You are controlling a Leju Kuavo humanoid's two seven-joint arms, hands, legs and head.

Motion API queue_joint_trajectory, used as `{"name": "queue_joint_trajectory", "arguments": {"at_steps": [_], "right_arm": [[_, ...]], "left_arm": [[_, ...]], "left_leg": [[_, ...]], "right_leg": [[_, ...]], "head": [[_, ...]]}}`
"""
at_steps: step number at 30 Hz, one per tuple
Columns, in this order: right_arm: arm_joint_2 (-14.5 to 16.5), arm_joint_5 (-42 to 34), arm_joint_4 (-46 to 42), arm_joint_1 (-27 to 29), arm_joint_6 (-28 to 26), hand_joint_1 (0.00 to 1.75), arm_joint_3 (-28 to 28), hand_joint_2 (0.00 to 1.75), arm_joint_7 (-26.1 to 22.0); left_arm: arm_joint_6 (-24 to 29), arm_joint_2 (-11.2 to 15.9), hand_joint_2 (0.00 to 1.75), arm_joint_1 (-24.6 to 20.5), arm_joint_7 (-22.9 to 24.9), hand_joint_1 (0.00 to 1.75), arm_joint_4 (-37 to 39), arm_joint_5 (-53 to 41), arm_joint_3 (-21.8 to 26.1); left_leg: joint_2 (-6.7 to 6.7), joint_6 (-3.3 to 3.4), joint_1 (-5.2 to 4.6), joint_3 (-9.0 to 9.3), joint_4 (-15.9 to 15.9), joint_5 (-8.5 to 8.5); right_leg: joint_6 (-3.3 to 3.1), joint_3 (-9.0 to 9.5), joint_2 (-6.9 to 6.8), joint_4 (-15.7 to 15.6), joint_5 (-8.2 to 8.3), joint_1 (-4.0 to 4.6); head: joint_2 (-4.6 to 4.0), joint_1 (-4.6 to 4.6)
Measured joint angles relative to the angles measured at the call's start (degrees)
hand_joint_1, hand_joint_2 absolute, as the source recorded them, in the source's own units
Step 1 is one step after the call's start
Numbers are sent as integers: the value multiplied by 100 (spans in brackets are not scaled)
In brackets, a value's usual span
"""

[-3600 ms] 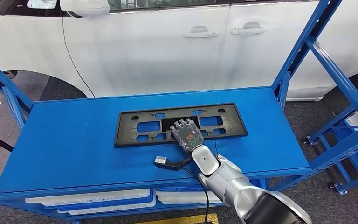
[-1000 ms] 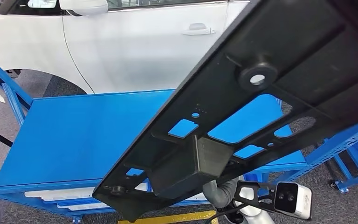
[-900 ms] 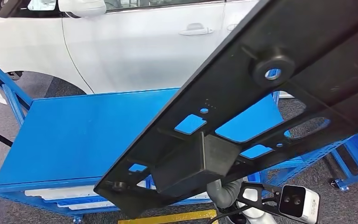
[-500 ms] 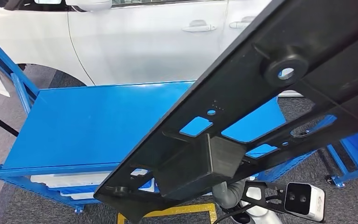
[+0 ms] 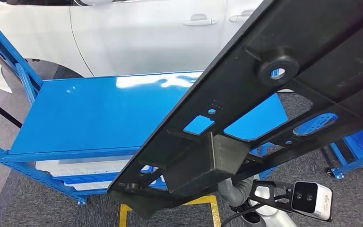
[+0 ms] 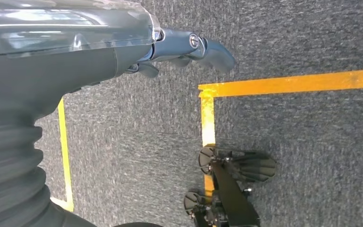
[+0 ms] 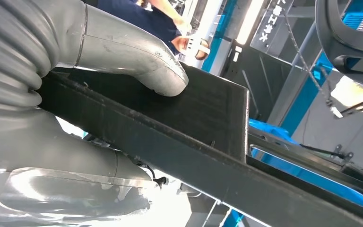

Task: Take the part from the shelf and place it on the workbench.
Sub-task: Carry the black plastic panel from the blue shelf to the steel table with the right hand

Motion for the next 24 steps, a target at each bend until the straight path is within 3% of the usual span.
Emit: {"name": "queue_joint_trajectory", "arguments": {"at_steps": [2,3,5,6,7,8,9,11,13,16,17,19,21,22,23,24], "right_arm": [[-9,1,0,-11,1,175,1,175,0],[-12,2,0,-15,2,175,2,175,0],[-20,2,1,-17,2,175,4,175,0],[-25,2,1,-16,2,175,5,175,0],[-29,2,2,-15,2,175,6,175,0],[-33,2,2,-15,0,175,6,175,0],[-37,2,2,-14,-4,175,7,175,0],[-50,0,-10,-6,-15,175,7,175,0],[-71,-8,-36,9,-13,175,7,175,0],[-115,-41,-59,27,33,175,7,175,0],[-135,-62,-60,28,59,175,4,175,0],[-180,-105,-57,27,107,175,-4,175,0],[-219,-143,-45,21,122,175,-14,175,0],[-236,-161,-33,17,114,175,-17,175,0],[-255,-178,-19,6,98,175,-19,175,0],[-276,-192,-7,-10,76,175,-20,175,0]], "left_arm": [[-1,-3,175,7,0,0,0,0,-9],[-1,-4,175,9,0,0,0,0,-13],[-1,-7,175,8,0,0,0,0,-19],[-1,-7,175,8,0,0,0,0,-21],[-1,-7,175,9,0,0,0,0,-24],[-2,-8,175,10,0,0,0,-1,-26],[-7,-7,175,9,-3,0,0,-10,-30],[-28,4,175,-5,-10,0,0,-32,-38],[-52,17,175,-20,-19,0,0,-48,-43],[-66,30,175,-21,-21,0,0,-52,-42],[-64,32,175,-25,-19,0,0,-51,-42],[-58,30,175,-31,-16,0,0,-46,-42],[-51,23,175,-25,-16,0,0,-44,-42],[-49,20,175,-22,-21,0,0,-44,-42],[-49,16,175,-21,-27,0,0,-46,-42],[-49,13,175,-21,-36,0,0,-50,-42]], "left_leg": [[-3,-76,24,-73,111,-125],[-4,-110,37,-157,310,-321],[-3,-163,52,-401,996,-842],[-4,-177,54,-499,1352,-1023],[-4,-180,54,-520,1575,-1088],[-4,-170,54,-433,1598,-1038],[-4,-148,51,-225,1390,-904],[-12,-60,31,401,533,-693],[-20,15,-14,797,-78,-665],[-7,105,-45,803,-245,-571],[5,148,-32,776,-286,-502],[30,211,-7,678,-348,-350],[36,234,-15,523,-338,-239],[39,230,-17,441,-323,-190],[41,223,-16,358,-298,-144],[41,210,-12,274,-263,-106]], "right_leg": [[-95,-68,-17,-19,79,-7],[-133,-119,-25,-28,132,-13],[-167,-249,-32,-24,232,-4],[-169,-322,-33,-20,284,3],[-168,-393,-33,-17,336,10],[-164,-460,-34,-14,386,17],[-158,-519,-32,-13,435,25],[-135,-596,-30,-12,520,38],[-78,-615,-36,-29,595,33],[35,-618,-41,-73,696,11],[63,-652,-38,-31,633,12],[97,-808,-31,360,219,11],[122,-1013,-29,1069,-280,4],[135,-1055,-30,1347,-382,0],[146,-1010,-32,1452,-358,-5],[153,-862,-33,1350,-240,-10]], "head": [[0,-1],[0,-1],[0,-1],[0,-1],[0,-1],[0,-1],[0,-1],[0,-1],[0,-1],[0,-1],[0,-1],[0,-1],[0,-1],[0,-1],[0,-1],[0,-1]]}}
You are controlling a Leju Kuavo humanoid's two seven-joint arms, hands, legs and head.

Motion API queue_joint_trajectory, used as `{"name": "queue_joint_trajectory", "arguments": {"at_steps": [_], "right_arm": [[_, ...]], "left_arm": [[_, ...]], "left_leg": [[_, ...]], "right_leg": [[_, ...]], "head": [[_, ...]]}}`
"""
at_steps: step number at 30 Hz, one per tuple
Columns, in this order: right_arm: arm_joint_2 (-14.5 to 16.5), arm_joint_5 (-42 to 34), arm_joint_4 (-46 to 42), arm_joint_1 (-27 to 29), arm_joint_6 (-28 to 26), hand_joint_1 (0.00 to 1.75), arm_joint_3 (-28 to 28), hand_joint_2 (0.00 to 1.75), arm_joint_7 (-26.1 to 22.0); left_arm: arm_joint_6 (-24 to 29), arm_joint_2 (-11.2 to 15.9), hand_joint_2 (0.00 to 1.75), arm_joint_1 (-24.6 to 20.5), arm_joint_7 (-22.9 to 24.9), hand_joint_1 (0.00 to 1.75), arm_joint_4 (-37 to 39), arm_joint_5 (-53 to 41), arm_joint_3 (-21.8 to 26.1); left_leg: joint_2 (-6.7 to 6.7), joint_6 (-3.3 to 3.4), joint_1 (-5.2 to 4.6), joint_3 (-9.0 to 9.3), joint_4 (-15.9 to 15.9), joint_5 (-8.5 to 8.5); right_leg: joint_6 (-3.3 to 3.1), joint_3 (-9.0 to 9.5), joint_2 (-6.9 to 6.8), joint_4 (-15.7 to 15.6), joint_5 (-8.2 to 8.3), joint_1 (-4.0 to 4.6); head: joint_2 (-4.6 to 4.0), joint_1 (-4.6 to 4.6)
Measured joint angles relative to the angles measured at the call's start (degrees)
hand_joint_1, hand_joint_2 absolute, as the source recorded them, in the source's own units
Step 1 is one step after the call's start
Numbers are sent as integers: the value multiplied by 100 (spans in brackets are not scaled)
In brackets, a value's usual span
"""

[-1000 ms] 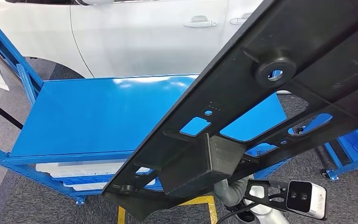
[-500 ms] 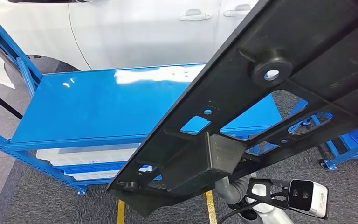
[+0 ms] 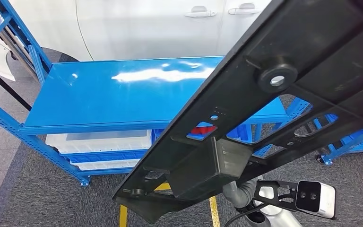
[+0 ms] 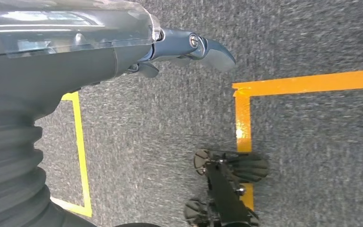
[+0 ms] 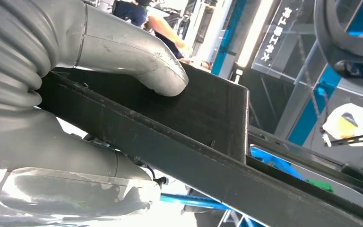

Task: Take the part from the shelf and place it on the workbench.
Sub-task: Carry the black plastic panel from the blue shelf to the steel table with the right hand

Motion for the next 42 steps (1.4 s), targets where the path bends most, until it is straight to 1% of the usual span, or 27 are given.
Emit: {"name": "queue_joint_trajectory", "arguments": {"at_steps": [1,3,5,7,8,10,12,13,14,15,16,18,20,22,24,25,27,28,29,30,31,33,34,37,39,40,42], "right_arm": [[-21,-11,9,-25,-29,175,0,175,0],[-58,-27,17,-87,-84,175,-2,175,0],[-89,-48,26,-130,-137,175,-5,175,0],[-114,-79,44,-148,-199,175,-6,175,0],[-122,-92,57,-160,-229,175,-4,175,0],[-132,-108,75,-180,-272,175,-1,175,0],[-136,-112,93,-185,-291,175,2,175,0],[-138,-113,105,-185,-293,175,4,175,0],[-140,-113,117,-185,-294,175,5,175,0],[-142,-114,126,-185,-295,175,7,175,0],[-144,-114,132,-186,-294,175,8,175,0],[-145,-120,137,-192,-295,175,9,175,0],[-146,-133,141,-201,-298,175,13,175,0],[-147,-146,145,-214,-297,175,22,175,0],[-147,-164,160,-251,-286,175,37,175,0],[-147,-175,175,-282,-278,175,50,175,0],[-146,-193,221,-330,-264,175,78,175,0],[-146,-197,252,-339,-256,175,93,175,0],[-144,-196,283,-339,-242,175,103,175,0],[-140,-187,309,-338,-217,175,110,175,0],[-135,-167,327,-337,-184,175,116,175,0],[-115,-109,340,-334,-100,175,117,175,0],[-102,-83,342,-329,-60,175,117,175,0],[-56,-33,348,-314,41,175,115,175,0],[-13,14,349,-312,84,175,111,175,0],[14,41,348,-310,98,175,110,175,0],[65,87,346,-292,119,175,105,175,0]], "left_arm": [[-1,-4,175,-1,-8,0,0,-8,0],[-5,-9,175,-1,-21,0,0,-31,-1],[-13,-10,175,-2,-33,0,0,-45,-2],[-18,-13,175,1,-41,0,0,-46,-1],[-20,-16,175,3,-43,0,1,-44,-1],[-24,-22,175,5,-45,0,2,-39,0],[-27,-26,175,4,-45,0,2,-37,0],[-30,-27,175,4,-45,0,2,-37,0],[-32,-28,175,5,-45,0,2,-37,0],[-34,-29,175,6,-45,0,2,-38,0],[-35,-29,175,4,-46,0,2,-37,0],[-34,-22,175,-8,-48,0,2,-34,-1],[-31,-20,175,-16,-50,0,2,-21,-1],[-9,-23,175,-11,-49,0,2,8,1],[43,-37,175,-12,-28,0,2,55,5],[73,-49,175,-15,-8,0,2,84,10],[124,-74,175,-11,31,0,2,143,28],[140,-84,175,-5,41,0,2,168,40],[149,-95,175,2,43,0,2,186,51],[151,-105,175,7,38,0,2,197,59],[148,-117,175,11,31,0,2,204,65],[132,-143,175,12,13,0,2,215,82],[125,-154,175,11,8,0,2,219,94],[123,-168,175,11,5,0,2,231,137],[134,-173,175,12,7,0,3,241,158],[144,-175,175,13,8,0,3,247,166],[165,-177,175,17,11,0,4,259,184]], "left_leg": [[0,-16,5,-79,47,29],[-4,-63,1,-220,158,71],[-9,-125,-11,-295,230,116],[-14,-196,-4,-328,243,164],[-17,-233,5,-366,286,111],[-23,-299,28,-525,664,-265],[-24,-352,44,-750,1399,-778],[-24,-365,49,-811,1713,-916],[-24,-365,50,-784,1853,-935],[-26,-351,50,-643,1764,-849],[-27,-322,47,-393,1456,-706],[-33,-235,19,209,581,-530],[-35,-168,-25,492,96,-509],[-32,-115,-39,480,7,-449],[-19,-48,-18,464,-78,-345],[-12,-20,-4,445,-110,-287],[-5,12,-7,357,-105,-217],[-5,15,-8,306,-90,-191],[-5,11,-7,258,-71,-172],[-6,4,-4,218,-46,-159],[-7,-6,0,185,-13,-155],[-9,-44,0,119,71,-170],[-9,-71,-5,89,112,-176],[-8,-148,-19,42,168,-162],[-12,-207,-6,-6,268,-250],[-16,-241,5,-87,456,-383],[-19,-305,31,-386,1146,-761]], "right_leg": [[3,252,-2,-308,148,-7],[-27,755,1,-1042,243,1],[-99,923,14,-1371,193,26],[-192,864,16,-1387,255,34],[-239,826,12,-1392,304,30],[-309,719,0,-1411,417,12],[-330,590,-3,-1406,517,19],[-330,525,-5,-1402,565,24],[-327,462,-5,-1399,612,28],[-322,406,-5,-1397,657,35],[-315,360,-3,-1396,698,42],[-289,299,-1,-1397,773,55],[-230,278,-4,-1418,845,50],[-152,278,-7,-1460,910,41],[-93,226,-4,-1369,809,35],[-72,146,-2,-1171,634,33],[-37,-116,2,-459,150,20],[-18,-228,1,-111,-16,13],[-2,-265,0,88,-71,5],[8,-195,-2,68,-11,-1],[12,-8,-5,-185,138,-8],[-12,463,-10,-948,386,-5],[-40,617,-10,-1221,442,7],[-144,667,1,-1384,438,31],[-220,668,-1,-1428,466,15],[-254,667,-5,-1449,483,4],[-291,652,-1,-1457,502,3]], "head": [[0,0],[0,-1],[0,0],[0,1],[0,1],[0,1],[0,0],[0,0],[0,0],[0,0],[0,0],[0,0],[0,0],[0,0],[0,1],[0,1],[0,2],[0,1],[0,1],[0,1],[0,0],[0,0],[0,0],[0,0],[0,0],[0,0],[0,0]]}}
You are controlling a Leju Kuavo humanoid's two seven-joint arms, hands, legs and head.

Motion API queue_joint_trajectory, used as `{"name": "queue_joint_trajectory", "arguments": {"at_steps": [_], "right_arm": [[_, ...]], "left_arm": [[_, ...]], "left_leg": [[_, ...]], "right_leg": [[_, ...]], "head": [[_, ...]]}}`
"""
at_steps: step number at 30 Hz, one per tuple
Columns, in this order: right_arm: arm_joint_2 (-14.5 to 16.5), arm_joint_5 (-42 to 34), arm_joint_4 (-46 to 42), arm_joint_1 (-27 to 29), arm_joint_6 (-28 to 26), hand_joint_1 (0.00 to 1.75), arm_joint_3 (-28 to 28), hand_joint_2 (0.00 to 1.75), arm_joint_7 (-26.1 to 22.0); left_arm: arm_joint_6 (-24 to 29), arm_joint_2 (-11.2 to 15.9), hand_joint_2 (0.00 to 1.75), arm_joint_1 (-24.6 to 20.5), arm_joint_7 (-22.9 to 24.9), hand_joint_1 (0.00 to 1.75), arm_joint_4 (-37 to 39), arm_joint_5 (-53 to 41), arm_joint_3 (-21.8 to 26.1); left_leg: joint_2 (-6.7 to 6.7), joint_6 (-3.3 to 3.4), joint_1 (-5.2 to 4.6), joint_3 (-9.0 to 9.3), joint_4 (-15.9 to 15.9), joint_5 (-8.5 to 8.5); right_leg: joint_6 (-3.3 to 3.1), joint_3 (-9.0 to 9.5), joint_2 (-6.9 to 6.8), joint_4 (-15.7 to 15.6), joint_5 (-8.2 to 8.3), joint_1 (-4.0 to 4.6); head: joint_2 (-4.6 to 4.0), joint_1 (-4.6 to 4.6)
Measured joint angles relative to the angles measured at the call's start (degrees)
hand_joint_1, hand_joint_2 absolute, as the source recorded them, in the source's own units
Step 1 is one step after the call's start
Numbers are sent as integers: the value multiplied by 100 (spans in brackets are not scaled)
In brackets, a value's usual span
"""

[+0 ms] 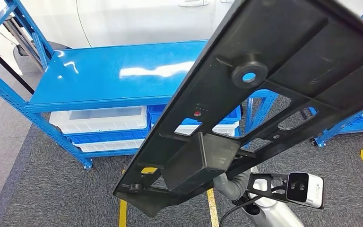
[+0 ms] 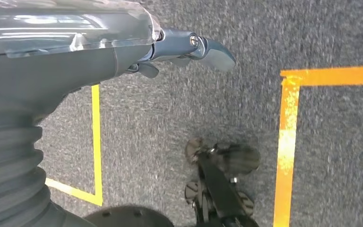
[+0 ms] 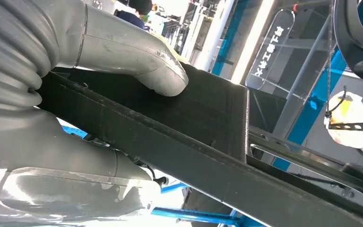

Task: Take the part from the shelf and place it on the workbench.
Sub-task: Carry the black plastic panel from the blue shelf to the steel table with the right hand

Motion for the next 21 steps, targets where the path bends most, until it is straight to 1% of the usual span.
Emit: {"name": "queue_joint_trajectory", "arguments": {"at_steps": [1,2,3,4,5,6,7,8,9,10,11,12,13,14,15,16,17,18,19,20,21], "right_arm": [[20,15,2,16,8,175,-2,175,0],[36,24,7,30,19,175,-3,175,0],[52,27,15,35,31,175,-5,175,0],[67,27,23,27,40,175,-7,175,1],[82,20,30,3,47,175,-8,175,1],[96,7,34,-29,43,175,-10,175,2],[105,-7,37,-69,30,175,-11,175,4],[111,-23,39,-102,12,175,-11,175,5],[115,-35,42,-124,-13,175,-11,175,6],[116,-44,44,-136,-37,175,-12,175,6],[114,-57,46,-139,-60,175,-18,175,5],[107,-71,45,-148,-79,175,-28,175,3],[94,-85,43,-162,-94,175,-42,175,2],[80,-95,41,-173,-109,175,-60,175,1],[63,-95,38,-173,-124,175,-77,175,0],[48,-71,29,-156,-157,175,-92,175,0],[35,-24,9,-119,-204,175,-104,175,0],[25,53,-28,-74,-271,175,-111,175,0],[19,148,-78,-25,-351,175,-114,175,1],[16,257,-150,25,-438,175,-113,175,2],[15,357,-226,72,-523,175,-110,175,3]], "left_arm": [[7,-1,175,5,2,0,0,5,9],[9,-2,175,13,2,0,0,10,15],[10,-4,175,20,1,0,0,14,17],[19,-7,175,25,-3,0,0,14,19],[42,-8,175,26,-13,0,0,14,20],[84,-5,175,24,-32,0,0,11,21],[139,-3,175,22,-58,0,0,8,23],[198,-2,175,20,-84,0,0,4,27],[263,1,175,18,-106,0,0,0,36],[324,0,175,13,-120,0,0,-3,44],[379,0,175,6,-130,0,0,-3,51],[426,0,175,-4,-142,0,0,-4,58],[454,-1,175,-10,-151,0,0,-3,63],[467,-1,175,-10,-158,0,0,-2,72],[469,-1,175,-4,-162,0,0,0,85],[456,-1,175,7,-162,0,0,1,97],[430,2,175,17,-162,0,0,0,108],[388,5,175,23,-162,0,0,-4,114],[335,10,175,26,-162,0,0,-14,116],[277,16,175,26,-162,0,0,-32,117],[227,23,175,27,-163,0,0,-52,118]], "left_leg": [[0,-22,13,-159,373,-145],[0,-34,22,-255,609,-189],[-3,-36,27,-257,645,-123],[-13,-26,31,-149,446,48],[-49,-5,33,40,75,267],[-134,27,32,249,-324,418],[-217,54,28,419,-661,517],[-284,76,22,522,-869,548],[-314,96,11,563,-956,521],[-284,111,3,566,-1001,529],[-233,137,17,574,-1048,545],[-183,173,28,586,-1104,568],[-133,205,41,594,-1153,598],[-82,230,50,600,-1187,622],[-38,248,36,594,-1194,629],[13,255,26,584,-1186,630],[63,259,18,576,-1174,627],[113,260,12,569,-1157,620],[159,257,10,564,-1134,608],[198,248,9,562,-1102,589],[235,233,7,558,-1068,565]], "right_leg": [[-5,-10,11,3,5,3],[-6,-16,30,8,7,5],[-5,-19,55,14,9,5],[-3,-18,89,22,11,5],[1,-15,130,29,12,6],[13,-18,171,32,17,6],[34,-28,218,33,28,5],[65,-45,265,32,45,-2],[104,-69,310,25,68,-12],[146,-88,358,13,93,-21],[184,-101,378,13,100,-25],[216,-133,344,57,62,-18],[238,-205,279,197,-38,-7],[251,-326,194,455,-196,1],[263,-499,118,815,-383,7],[273,-683,82,1201,-542,4],[285,-818,64,1485,-620,2],[293,-863,48,1578,-593,0],[295,-789,23,1437,-461,-1],[291,-604,-35,1084,-261,-2],[270,-397,-145,684,-114,9]], "head": [[0,0],[0,0],[0,0],[0,0],[0,0],[0,0],[0,0],[0,0],[0,0],[0,0],[0,0],[0,1],[0,1],[0,1],[0,1],[0,1],[0,1],[0,1],[0,2],[0,1],[0,2]]}}
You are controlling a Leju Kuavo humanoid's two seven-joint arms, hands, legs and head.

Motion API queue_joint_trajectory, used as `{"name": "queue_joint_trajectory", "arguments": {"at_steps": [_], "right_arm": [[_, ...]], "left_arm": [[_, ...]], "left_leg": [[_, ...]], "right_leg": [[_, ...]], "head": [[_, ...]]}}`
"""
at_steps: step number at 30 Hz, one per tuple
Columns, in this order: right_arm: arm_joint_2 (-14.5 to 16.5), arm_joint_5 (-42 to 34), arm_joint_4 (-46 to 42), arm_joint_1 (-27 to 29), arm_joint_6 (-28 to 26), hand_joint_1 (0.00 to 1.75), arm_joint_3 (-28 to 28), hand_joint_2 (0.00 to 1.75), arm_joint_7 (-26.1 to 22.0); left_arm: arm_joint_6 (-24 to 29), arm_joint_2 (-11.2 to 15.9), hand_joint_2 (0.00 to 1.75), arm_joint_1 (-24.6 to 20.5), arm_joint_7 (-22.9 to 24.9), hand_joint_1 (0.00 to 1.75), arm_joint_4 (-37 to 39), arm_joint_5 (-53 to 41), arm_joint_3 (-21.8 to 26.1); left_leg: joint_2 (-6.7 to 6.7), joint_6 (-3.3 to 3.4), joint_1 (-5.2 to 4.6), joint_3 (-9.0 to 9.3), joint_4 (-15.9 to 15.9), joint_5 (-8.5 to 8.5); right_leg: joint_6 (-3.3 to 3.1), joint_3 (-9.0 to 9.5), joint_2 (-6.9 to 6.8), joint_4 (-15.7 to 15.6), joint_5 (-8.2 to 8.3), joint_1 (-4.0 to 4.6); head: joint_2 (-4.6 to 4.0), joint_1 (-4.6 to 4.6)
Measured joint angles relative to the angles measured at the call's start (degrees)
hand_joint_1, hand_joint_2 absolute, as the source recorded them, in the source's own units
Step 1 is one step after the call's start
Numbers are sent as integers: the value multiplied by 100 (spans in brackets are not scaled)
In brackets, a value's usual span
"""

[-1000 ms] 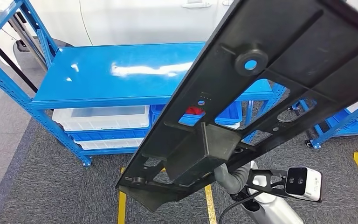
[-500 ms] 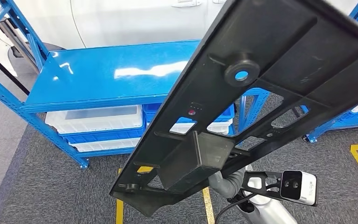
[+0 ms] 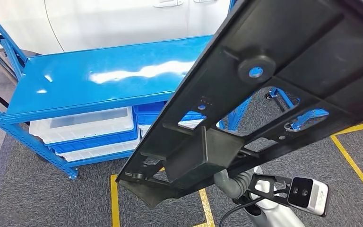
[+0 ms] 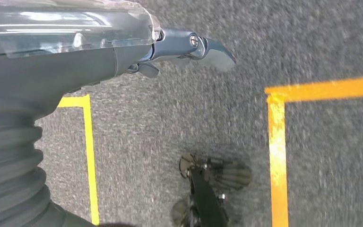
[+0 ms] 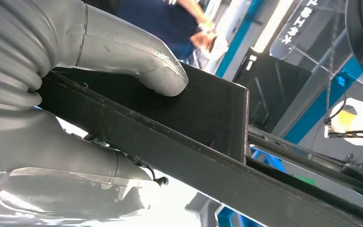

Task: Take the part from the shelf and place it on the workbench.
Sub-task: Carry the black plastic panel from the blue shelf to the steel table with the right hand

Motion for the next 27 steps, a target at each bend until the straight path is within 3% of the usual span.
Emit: {"name": "queue_joint_trajectory", "arguments": {"at_steps": [2,3,5,7,10,11,12,13,14,16,18,20,21,23,25,27], "right_arm": [[-1,150,-165,89,-131,175,11,175,4],[-1,184,-234,127,-169,175,16,175,6],[-2,214,-348,182,-206,175,21,175,8],[-1,248,-429,212,-235,175,22,175,8],[5,457,-564,313,-385,175,22,175,12],[6,566,-626,382,-454,175,22,175,14],[4,675,-692,456,-517,175,22,175,13],[1,769,-754,528,-568,175,22,175,10],[-4,843,-814,589,-610,175,22,175,5],[-17,904,-911,674,-649,175,19,175,0],[-30,912,-975,734,-658,175,15,175,-1],[-42,914,-1024,792,-659,175,9,175,-2],[-52,913,-1049,815,-659,175,4,175,-3],[-69,907,-1087,832,-635,175,-23,175,-3],[-76,868,-1099,858,-556,175,-93,175,-3],[-76,820,-1095,915,-430,175,-191,175,-3]], "left_arm": [[-68,26,175,3,-2,0,0,-33,-1],[-82,39,175,7,-3,0,0,-38,-1],[-99,58,175,10,-5,0,0,-48,0],[-121,74,175,9,-7,0,0,-67,-1],[-169,103,175,30,-9,0,0,-135,-9],[-185,111,175,42,-12,0,0,-165,-14],[-200,119,175,51,-20,0,0,-189,-18],[-214,126,175,58,-32,0,0,-200,-21],[-225,138,175,60,-47,0,0,-202,-22],[-237,182,175,61,-69,0,0,-182,-22],[-241,231,175,60,-78,0,0,-156,-22],[-241,266,175,48,-83,0,0,-142,-22],[-241,276,175,38,-84,0,0,-139,-22],[-231,280,175,28,-86,0,0,-116,-20],[-207,280,175,39,-86,0,0,-50,-8],[-169,290,175,45,-75,0,0,35,21]], "left_leg": [[61,-53,-33,-13,80,-51],[95,-84,-47,-16,95,-64],[164,-146,-52,-13,99,-77],[58,-212,-32,-63,250,-224],[-197,-284,-7,-457,1243,-814],[-215,-291,-5,-592,1572,-939],[-222,-286,-5,-648,1721,-952],[-231,-271,-5,-598,1642,-849],[-260,-245,-5,-444,1337,-658],[-508,-162,-7,-47,501,-297],[-710,-102,-21,148,60,-183],[-647,-72,-32,169,-5,-165],[-581,-51,-21,184,-52,-130],[-431,1,6,206,-149,-54],[-280,33,-1,187,-166,-29],[-135,36,-12,153,-146,-29]], "right_leg": [[-73,255,-141,-533,158,26],[-117,268,-152,-590,146,42],[-190,240,-38,-596,181,41],[-254,226,51,-623,222,13],[-305,195,188,-633,260,-1],[-308,185,244,-631,267,3],[-307,179,301,-629,274,8],[-303,178,362,-626,281,11],[-295,181,426,-625,287,14],[-267,178,543,-623,307,13],[-207,142,662,-625,345,-10],[-119,110,788,-656,398,-23],[-85,97,769,-651,395,-15],[-37,-37,549,-377,189,14],[-16,-346,281,313,-217,8],[4,-562,193,849,-417,-8]], "head": [[0,-1],[0,-1],[0,-1],[0,-1],[0,-2],[0,-2],[0,-2],[0,-2],[0,-2],[0,-1],[0,-1],[0,-2],[0,-2],[0,-1],[0,0],[0,-1]]}}
